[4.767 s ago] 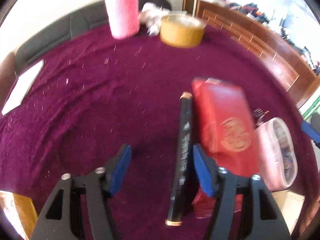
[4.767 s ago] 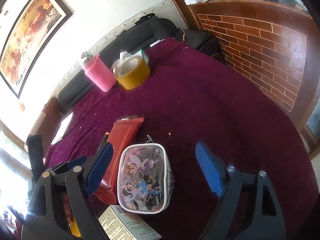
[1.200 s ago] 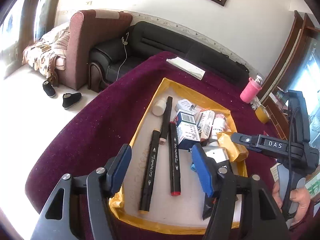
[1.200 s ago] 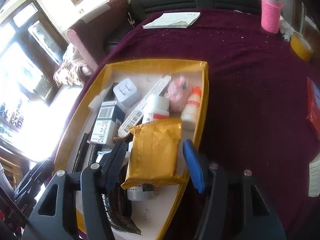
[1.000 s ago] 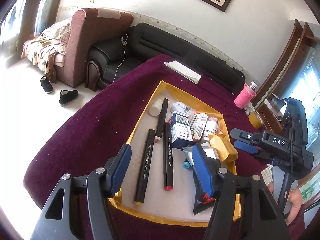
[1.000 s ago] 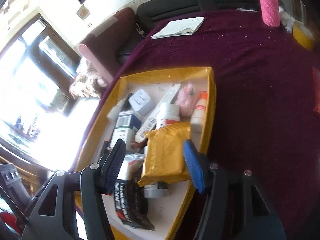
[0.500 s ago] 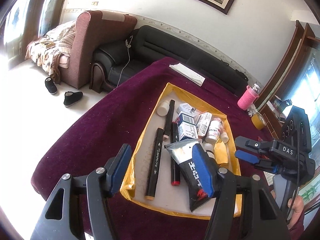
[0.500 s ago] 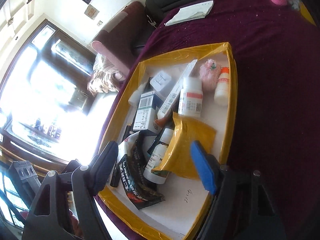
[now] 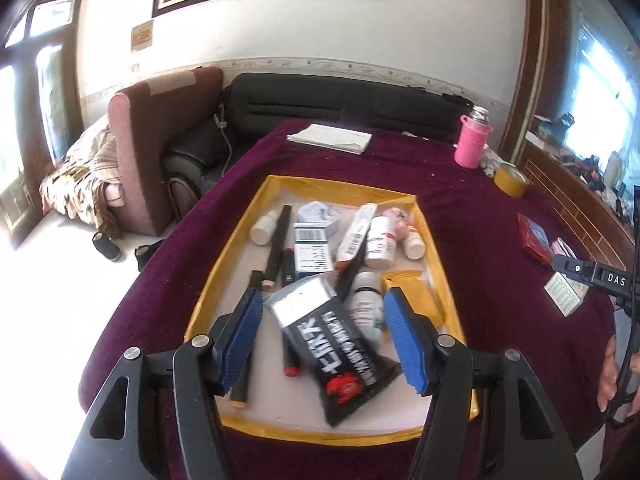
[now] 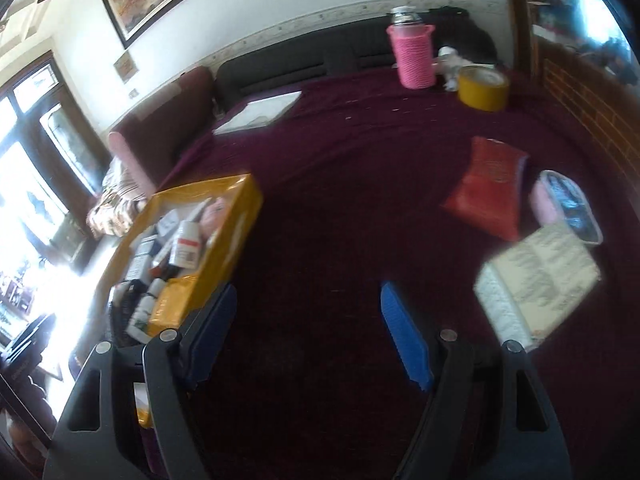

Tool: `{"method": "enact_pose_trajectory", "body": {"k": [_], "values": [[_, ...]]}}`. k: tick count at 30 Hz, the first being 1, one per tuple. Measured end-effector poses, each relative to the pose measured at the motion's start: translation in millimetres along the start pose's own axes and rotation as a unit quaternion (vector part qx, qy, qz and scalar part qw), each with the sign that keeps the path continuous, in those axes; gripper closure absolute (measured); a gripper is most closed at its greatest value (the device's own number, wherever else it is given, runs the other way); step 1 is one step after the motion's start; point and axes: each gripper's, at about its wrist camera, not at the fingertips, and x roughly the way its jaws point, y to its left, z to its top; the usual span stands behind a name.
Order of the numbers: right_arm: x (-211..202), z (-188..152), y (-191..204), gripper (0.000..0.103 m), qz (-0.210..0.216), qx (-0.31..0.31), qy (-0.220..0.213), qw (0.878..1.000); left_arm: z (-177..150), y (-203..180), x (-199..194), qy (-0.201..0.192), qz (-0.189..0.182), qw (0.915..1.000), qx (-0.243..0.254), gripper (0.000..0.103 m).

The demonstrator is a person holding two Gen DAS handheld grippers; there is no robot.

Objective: Organize objects
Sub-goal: 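Withdraw both grippers from the tray toward the printed leaflet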

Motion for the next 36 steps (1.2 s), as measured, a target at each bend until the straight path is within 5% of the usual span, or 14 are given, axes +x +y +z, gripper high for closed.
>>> {"method": "enact_pose_trajectory", "body": {"k": [8,15,27,36], "values": [[-50.6,-2.8,-114.7,0.028,-0.066,0.091,-0.037,0.993,24.6,-116.3,22.3,0.031,-0.043,0.994,0.096,0.046],[-72.4,-10.1,-162.9,0.028,-0.089,0.116,-0.042,0.988,29.0,-196.4,45.4,0.055,-0.05,0.9866,0.145,0.046],[-85.2,-7.8,-208.9,0.028,-0.108,0.137,-0.06,0.983,10.5,-244.3,93.2,0.11,-0.025,0.9789,0.17,0.046],[-77.9,5.9,-235.6,0.028,-0.116,0.165,-0.056,0.978,-5.8,-247.6,146.4,0.184,-0.057,0.9713,0.14,0.046]]}}
